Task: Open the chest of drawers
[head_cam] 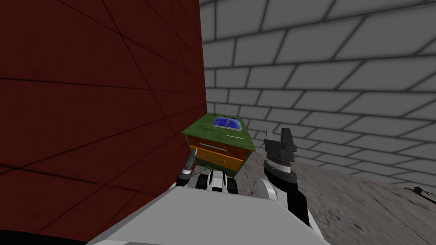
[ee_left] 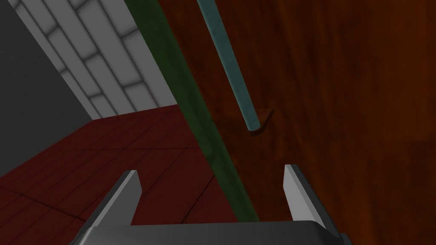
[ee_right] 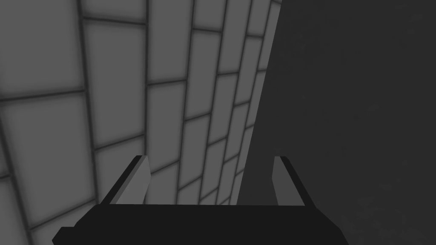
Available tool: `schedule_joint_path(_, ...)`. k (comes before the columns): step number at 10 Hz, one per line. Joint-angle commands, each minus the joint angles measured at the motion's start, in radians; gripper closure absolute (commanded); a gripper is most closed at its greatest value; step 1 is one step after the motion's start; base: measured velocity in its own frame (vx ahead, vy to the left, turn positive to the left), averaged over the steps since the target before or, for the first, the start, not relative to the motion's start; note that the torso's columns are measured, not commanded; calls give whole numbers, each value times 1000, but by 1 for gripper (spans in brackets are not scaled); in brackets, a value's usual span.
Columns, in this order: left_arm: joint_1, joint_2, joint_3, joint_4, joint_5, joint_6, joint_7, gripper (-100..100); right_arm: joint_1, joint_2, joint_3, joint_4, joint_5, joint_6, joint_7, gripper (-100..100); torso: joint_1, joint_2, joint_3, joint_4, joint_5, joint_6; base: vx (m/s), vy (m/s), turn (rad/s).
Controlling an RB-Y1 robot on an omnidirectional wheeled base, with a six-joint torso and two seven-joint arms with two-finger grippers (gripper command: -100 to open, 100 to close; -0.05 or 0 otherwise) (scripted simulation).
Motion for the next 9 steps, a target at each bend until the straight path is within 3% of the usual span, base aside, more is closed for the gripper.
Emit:
schedule_joint_path(1,-14,-16,-7,81,-2,-49,-15,-100,0,0,0,0,0,0,0,0,2,0,0,0,1,0,85,62,-40)
schedule_joint_path(4,-28,-48,-13,150,-4,-90,-28,-100,0,0,0,0,0,0,0,0,0,2,1,0,0,0,49,42,-66)
schedule_joint_path(6,-35,-89,-17,187,-5,-113,-35,-100,0,0,0,0,0,0,0,0,0,1,1,0,0,0,19,26,-74)
schedule_joint_path(9,-62,-80,-12,154,-3,-56,-29,-100,0,0,0,0,0,0,0,0,0,0,0,0,0,0,-3,-4,11)
